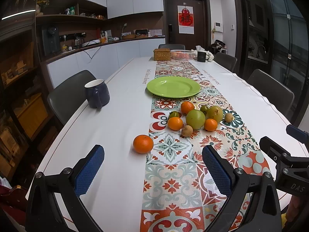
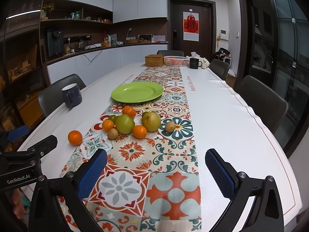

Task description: Organize fruits

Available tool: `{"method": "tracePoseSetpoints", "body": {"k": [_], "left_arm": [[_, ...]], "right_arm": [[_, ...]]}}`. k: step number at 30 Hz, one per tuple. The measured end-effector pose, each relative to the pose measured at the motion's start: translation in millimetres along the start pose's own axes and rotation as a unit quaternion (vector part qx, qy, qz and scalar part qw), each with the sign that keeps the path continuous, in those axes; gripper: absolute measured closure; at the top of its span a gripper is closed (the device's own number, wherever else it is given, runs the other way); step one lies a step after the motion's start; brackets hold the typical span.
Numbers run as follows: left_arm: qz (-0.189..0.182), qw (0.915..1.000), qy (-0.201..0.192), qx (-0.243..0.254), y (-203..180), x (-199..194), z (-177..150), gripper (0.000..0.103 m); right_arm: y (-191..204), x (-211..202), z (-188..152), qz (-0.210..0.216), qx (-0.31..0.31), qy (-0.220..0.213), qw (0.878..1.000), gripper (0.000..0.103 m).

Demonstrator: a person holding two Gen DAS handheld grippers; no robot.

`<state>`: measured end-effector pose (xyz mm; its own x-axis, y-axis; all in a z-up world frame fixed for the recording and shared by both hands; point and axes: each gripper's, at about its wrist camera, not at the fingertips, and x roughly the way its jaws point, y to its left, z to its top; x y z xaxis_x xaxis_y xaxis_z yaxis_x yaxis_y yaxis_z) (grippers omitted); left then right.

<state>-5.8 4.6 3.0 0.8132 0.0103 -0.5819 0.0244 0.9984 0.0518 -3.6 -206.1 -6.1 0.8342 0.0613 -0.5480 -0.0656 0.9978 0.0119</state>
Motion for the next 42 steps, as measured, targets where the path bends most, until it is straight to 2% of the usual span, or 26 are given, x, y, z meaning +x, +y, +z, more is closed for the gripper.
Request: {"method": "tracePoseSetpoints", "body": {"k": [42], "left_arm": [[0.0, 1.0, 0.0, -0.001, 1.2, 0.1, -0.9, 0.0]], "right_arm": [[-0.3, -2.1, 0.4, 0.0, -0.002, -0.003, 1.0, 0.001]]}}
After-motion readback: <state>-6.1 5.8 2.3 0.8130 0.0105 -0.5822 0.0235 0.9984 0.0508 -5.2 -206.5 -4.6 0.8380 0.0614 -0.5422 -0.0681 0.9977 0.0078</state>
